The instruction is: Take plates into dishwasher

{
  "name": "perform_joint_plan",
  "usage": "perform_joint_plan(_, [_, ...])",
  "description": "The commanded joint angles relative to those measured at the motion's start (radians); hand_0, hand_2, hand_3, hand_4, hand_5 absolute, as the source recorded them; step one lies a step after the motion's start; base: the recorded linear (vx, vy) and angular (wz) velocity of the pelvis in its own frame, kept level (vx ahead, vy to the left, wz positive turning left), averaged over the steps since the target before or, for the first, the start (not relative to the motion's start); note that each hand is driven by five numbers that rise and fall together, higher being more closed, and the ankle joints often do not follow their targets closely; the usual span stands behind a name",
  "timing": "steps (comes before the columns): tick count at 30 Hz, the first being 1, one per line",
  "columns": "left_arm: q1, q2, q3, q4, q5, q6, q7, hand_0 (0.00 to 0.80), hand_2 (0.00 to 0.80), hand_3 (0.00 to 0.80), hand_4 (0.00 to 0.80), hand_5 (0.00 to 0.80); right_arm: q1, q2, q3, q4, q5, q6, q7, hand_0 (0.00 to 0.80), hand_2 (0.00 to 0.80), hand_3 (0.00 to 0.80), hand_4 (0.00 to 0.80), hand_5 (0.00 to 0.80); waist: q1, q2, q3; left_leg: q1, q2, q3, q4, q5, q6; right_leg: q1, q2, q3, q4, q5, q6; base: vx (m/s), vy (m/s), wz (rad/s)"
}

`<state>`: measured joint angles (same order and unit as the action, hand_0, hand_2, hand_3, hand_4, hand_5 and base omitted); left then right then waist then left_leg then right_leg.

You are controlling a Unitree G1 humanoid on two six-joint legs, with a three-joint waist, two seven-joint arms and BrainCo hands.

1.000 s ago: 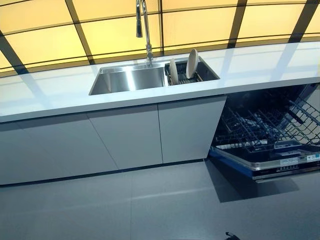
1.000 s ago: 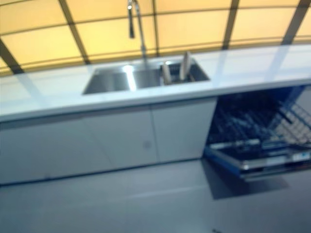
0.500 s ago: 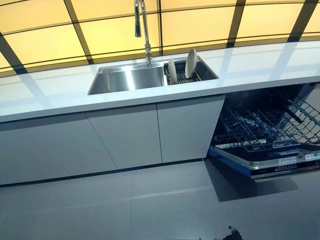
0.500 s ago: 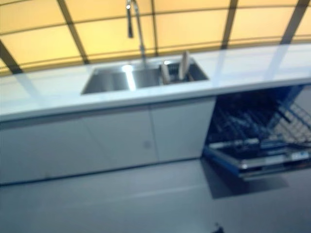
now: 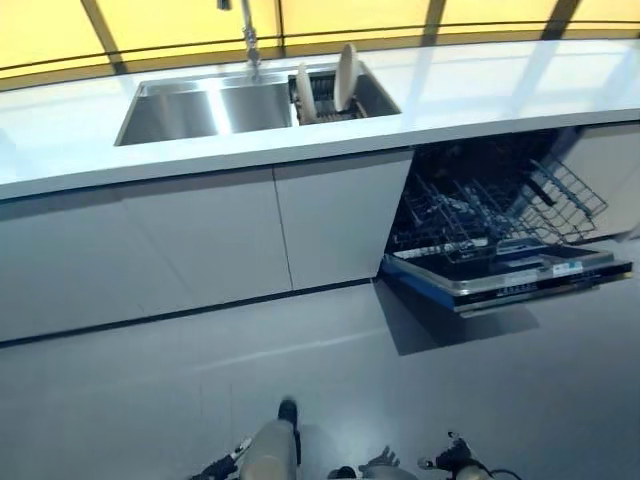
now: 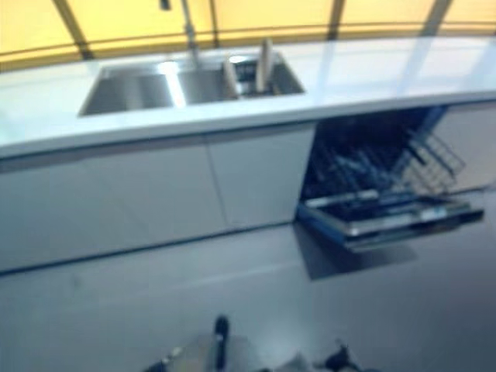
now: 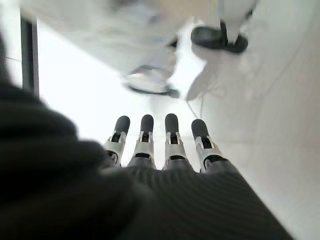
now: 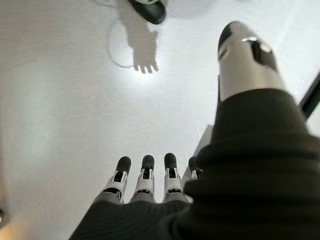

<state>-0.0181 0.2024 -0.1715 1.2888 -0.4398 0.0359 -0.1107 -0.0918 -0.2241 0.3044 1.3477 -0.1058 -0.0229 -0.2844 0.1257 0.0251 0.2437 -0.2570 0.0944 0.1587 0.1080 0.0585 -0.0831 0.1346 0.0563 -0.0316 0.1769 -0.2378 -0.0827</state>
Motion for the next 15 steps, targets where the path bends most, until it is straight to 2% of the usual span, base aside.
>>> perform_joint_plan(1, [0.014, -0.053, -0.001, 0.004, -0.008, -0.003, 0.012, 0.0, 0.0, 0.0, 0.0, 0.0, 0.024, -0.011, 0.007, -0.039, -0.002, -0.052, 0.094, 0.0, 0.0, 0.0, 0.0, 0.0, 0.001, 0.014, -0.064, -0.014, -0.031, 0.029, -0.15, 0.218, 0.015, 0.224, -0.103, 0.014, -0.06, 0.057, 0.121, 0.458, 0.157, -0.06])
perform_joint_plan(2, [0.012, -0.049, 0.004, 0.006, 0.006, -0.005, 0.02, 0.0, 0.0, 0.0, 0.0, 0.0, 0.021, -0.008, 0.007, -0.041, 0.001, -0.048, 0.13, 0.0, 0.0, 0.0, 0.0, 0.0, 0.005, 0.011, -0.073, -0.003, -0.036, 0.021, -0.137, 0.206, 0.024, 0.231, -0.113, 0.01, -0.055, 0.058, 0.126, 0.444, 0.152, -0.17])
perform_joint_plan(3, [0.005, -0.037, 0.006, 0.009, 0.02, -0.015, 0.025, 0.0, 0.0, 0.0, 0.0, 0.0, 0.02, -0.002, 0.011, -0.043, 0.0, -0.05, 0.158, 0.0, 0.0, 0.0, 0.0, 0.0, 0.009, -0.009, -0.087, 0.019, -0.064, 0.0, -0.12, 0.173, 0.05, 0.226, -0.139, -0.001, -0.031, 0.112, 0.152, 0.408, 0.149, -0.21])
perform_joint_plan(6, [-0.021, -0.011, -0.005, 0.012, 0.034, -0.001, -0.002, 0.0, 0.0, 0.0, 0.0, 0.0, 0.007, 0.012, 0.03, -0.056, -0.034, -0.079, 0.198, 0.0, 0.0, 0.0, 0.0, 0.0, 0.011, -0.037, -0.123, 0.085, -0.122, -0.049, -0.136, 0.136, 0.105, 0.187, -0.162, -0.019, 0.034, 0.219, 0.188, 0.424, 0.168, -0.19])
perform_joint_plan(8, [-0.036, 0.0, -0.028, 0.014, 0.036, 0.001, 0.002, 0.0, 0.0, 0.0, 0.0, 0.0, -0.015, 0.019, 0.05, -0.075, -0.032, -0.07, 0.19, 0.0, 0.0, 0.0, 0.0, 0.0, 0.02, -0.049, -0.142, 0.1, -0.149, -0.078, -0.143, 0.125, 0.128, 0.173, -0.164, -0.027, 0.093, 0.258, 0.194, 0.356, 0.129, 0.1])
perform_joint_plan(9, [-0.044, 0.006, -0.031, 0.018, 0.049, 0.006, -0.002, 0.0, 0.0, 0.0, 0.0, 0.0, -0.023, 0.022, 0.057, -0.084, -0.037, -0.076, 0.187, 0.0, 0.0, 0.0, 0.0, 0.0, 0.023, -0.054, -0.153, 0.102, -0.161, -0.087, -0.139, 0.112, 0.141, 0.155, -0.166, -0.027, 0.164, 0.287, 0.196, 0.376, 0.112, 0.38])
perform_joint_plan(10, [-0.05, 0.015, -0.037, 0.024, 0.073, 0.011, -0.018, 0.0, 0.0, 0.0, 0.0, 0.0, -0.025, 0.022, 0.066, -0.1, -0.053, -0.088, 0.193, 0.0, 0.0, 0.0, 0.0, 0.0, 0.017, -0.057, -0.157, 0.11, -0.174, -0.1, -0.132, 0.102, 0.151, 0.112, -0.142, -0.011, 0.25, 0.33, 0.204, 0.402, 0.099, 0.47])
perform_joint_plan(12, [-0.051, 0.026, -0.045, 0.021, 0.124, 0.025, -0.027, 0.0, 0.0, 0.0, 0.0, 0.0, -0.028, 0.016, 0.092, -0.139, -0.065, -0.103, 0.24, 0.0, 0.0, 0.0, 0.0, 0.0, -0.005, -0.058, -0.154, 0.141, -0.181, -0.119, -0.124, 0.08, 0.156, 0.001, -0.136, -0.002, 0.281, 0.391, 0.203, 0.368, 0.036, 0.48])
perform_joint_plan(14, [-0.054, 0.038, -0.062, 0.016, 0.139, 0.04, -0.031, 0.0, 0.0, 0.0, 0.0, 0.0, -0.038, -0.003, 0.142, -0.188, -0.13, -0.137, 0.304, 0.0, 0.0, 0.0, 0.0, 0.0, -0.04, -0.042, -0.141, 0.2, -0.165, -0.143, -0.127, 0.064, 0.146, -0.147, -0.146, -0.023, 0.227, 0.376, 0.186, 0.348, -0.059, 0.53])
perform_joint_plan(15, [-0.059, 0.044, -0.074, 0.014, 0.141, 0.045, -0.042, 0.0, 0.0, 0.0, 0.0, 0.0, -0.041, -0.023, 0.174, -0.231, -0.142, -0.166, 0.349, 0.0, 0.0, 0.0, 0.0, 0.0, -0.056, -0.036, -0.13, 0.234, -0.16, -0.171, -0.133, 0.056, 0.139, -0.198, -0.147, -0.035, 0.148, 0.355, 0.173, 0.381, -0.187, 0.56])
